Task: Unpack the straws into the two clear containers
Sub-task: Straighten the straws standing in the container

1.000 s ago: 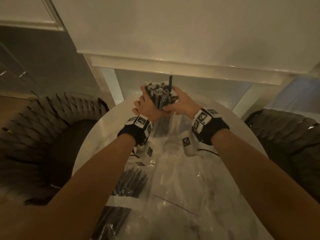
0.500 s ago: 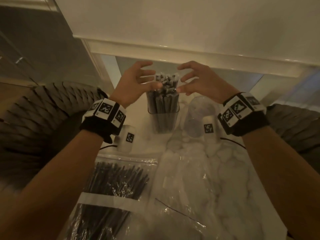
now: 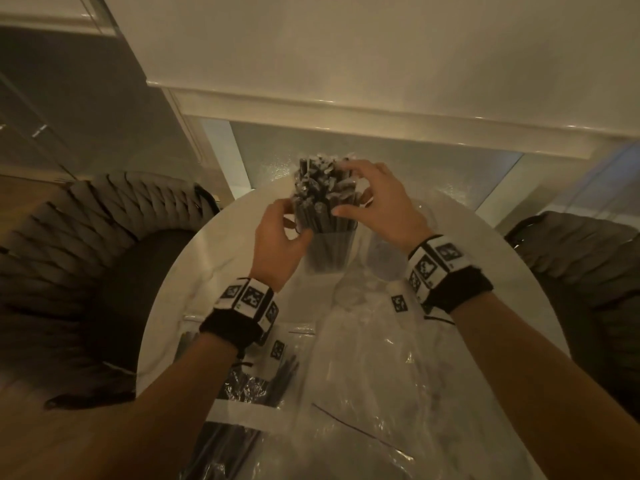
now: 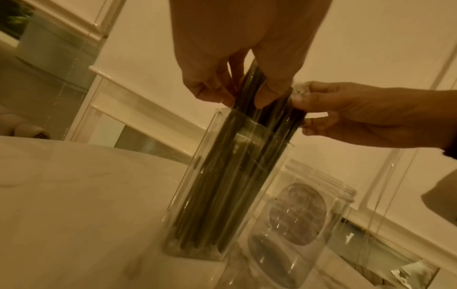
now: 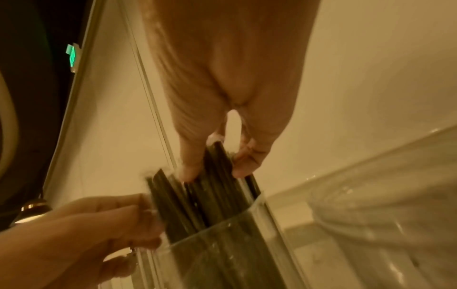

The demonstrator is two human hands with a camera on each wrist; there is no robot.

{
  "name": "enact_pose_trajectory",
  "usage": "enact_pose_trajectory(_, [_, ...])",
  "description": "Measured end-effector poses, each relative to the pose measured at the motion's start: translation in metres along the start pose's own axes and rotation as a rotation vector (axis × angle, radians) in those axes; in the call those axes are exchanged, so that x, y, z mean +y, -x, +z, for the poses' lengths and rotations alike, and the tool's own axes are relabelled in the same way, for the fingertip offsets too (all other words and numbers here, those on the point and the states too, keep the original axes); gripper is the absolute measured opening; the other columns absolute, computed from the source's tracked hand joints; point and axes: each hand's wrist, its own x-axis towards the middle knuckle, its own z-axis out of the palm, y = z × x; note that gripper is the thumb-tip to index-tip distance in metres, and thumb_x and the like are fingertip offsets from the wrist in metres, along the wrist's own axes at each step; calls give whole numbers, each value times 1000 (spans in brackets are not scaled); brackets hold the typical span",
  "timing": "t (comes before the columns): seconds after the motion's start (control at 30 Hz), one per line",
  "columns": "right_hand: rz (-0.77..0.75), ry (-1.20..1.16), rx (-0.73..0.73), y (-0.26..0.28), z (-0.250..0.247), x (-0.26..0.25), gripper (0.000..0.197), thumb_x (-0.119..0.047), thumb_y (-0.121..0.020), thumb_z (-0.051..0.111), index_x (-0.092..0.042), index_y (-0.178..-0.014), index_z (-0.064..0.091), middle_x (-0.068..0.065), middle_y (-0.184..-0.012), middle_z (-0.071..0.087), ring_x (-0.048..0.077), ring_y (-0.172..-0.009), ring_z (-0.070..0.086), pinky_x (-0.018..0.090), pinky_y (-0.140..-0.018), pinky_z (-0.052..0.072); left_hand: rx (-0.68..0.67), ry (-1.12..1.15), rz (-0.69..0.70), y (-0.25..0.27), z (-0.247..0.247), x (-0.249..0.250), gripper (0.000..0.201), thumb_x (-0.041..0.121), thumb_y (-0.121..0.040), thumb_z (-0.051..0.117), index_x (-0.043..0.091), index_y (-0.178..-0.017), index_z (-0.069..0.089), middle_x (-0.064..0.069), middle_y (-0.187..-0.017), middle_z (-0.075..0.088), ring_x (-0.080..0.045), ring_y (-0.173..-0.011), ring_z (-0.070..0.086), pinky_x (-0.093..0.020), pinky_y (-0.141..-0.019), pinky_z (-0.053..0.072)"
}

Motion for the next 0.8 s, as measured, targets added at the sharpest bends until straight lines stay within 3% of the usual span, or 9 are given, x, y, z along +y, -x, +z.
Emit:
enact_pose_trajectory(0.1, [113, -143, 66, 5, 17, 3, 61, -20, -76, 74, -12, -128, 43, -2, -109, 55, 14, -92, 58, 19, -74, 48, -17, -165, 26, -3, 7, 3, 25, 20, -87, 64, 9, -109, 60, -9, -105, 63, -21, -87, 51, -22, -71, 32])
enact_pose_trajectory(0.17, [141, -70, 17, 7, 24, 5, 45, -22, -85, 66, -9, -124, 49, 4, -110, 63, 18, -95, 61, 16, -76, 45, -52, -217, 23, -6, 10, 6, 23, 22, -92, 58, 9, -110, 62, -11, -104, 66, -24, -87, 47, -26, -72, 28])
enact_pose_trajectory(0.23, [102, -17, 22, 3, 20, 4, 33, -23, -90, 59, -6, -118, 56, 8, -109, 65, 18, -92, 60, -2, -66, 36, -58, -205, 13, -14, 7, 8, 25, 24, -94, 54, 11, -115, 60, -11, -104, 67, -29, -89, 51, -27, -73, 31])
enact_pose_trajectory(0.3, [71, -43, 77, -5, 9, -1, 31, -24, -92, 57, -5, -116, 58, 5, -106, 65, 10, -88, 55, -9, -62, 31, -59, -184, 26, -25, -1, 13, 27, 24, -96, 52, 11, -118, 58, -11, -102, 66, -27, -86, 54, -30, -74, 37])
enact_pose_trajectory(0.43, [78, -20, 43, -19, 0, -6, 32, -30, -90, 59, -8, -112, 64, 4, -104, 68, 9, -88, 55, 5, -65, 36, -155, -137, 45, -47, -13, 25, 29, 18, -96, 51, 8, -123, 56, -12, -115, 66, -26, -105, 61, -32, -88, 45])
enact_pose_trajectory(0.57, [179, 46, -67, -11, 17, 7, 35, -28, -82, 69, -6, -109, 65, 10, -105, 69, 19, -89, 62, 9, -63, 40, -235, -269, 25, -45, -9, 14, 25, 19, -95, 52, 7, -115, 59, -8, -102, 62, -23, -92, 58, -28, -79, 43])
enact_pose_trajectory(0.67, [227, -91, 11, 2, 15, 12, 43, -13, -76, 74, -6, -115, 55, 10, -109, 64, 26, -92, 66, 31, -78, 54, -100, -142, -36, -30, -13, -3, 32, 31, -90, 60, 13, -115, 55, -6, -109, 55, -19, -94, 55, -22, -74, 47])
enact_pose_trajectory(0.73, [248, -244, 61, 10, 11, 13, 53, -6, -76, 73, -10, -122, 47, 7, -113, 56, 25, -90, 66, 33, -76, 56, 48, 40, -109, -17, -19, -8, 46, 44, -85, 61, 17, -120, 50, -6, -116, 53, -14, -95, 54, -16, -72, 43])
enact_pose_trajectory(0.8, [248, -276, 60, 14, 10, 16, 68, -8, -74, 75, -15, -131, 40, 7, -119, 52, 23, -90, 66, 33, -77, 56, 31, 74, -112, -8, -22, -9, 66, 52, -78, 65, 18, -130, 42, -6, -125, 48, -14, -99, 53, -21, -77, 47])
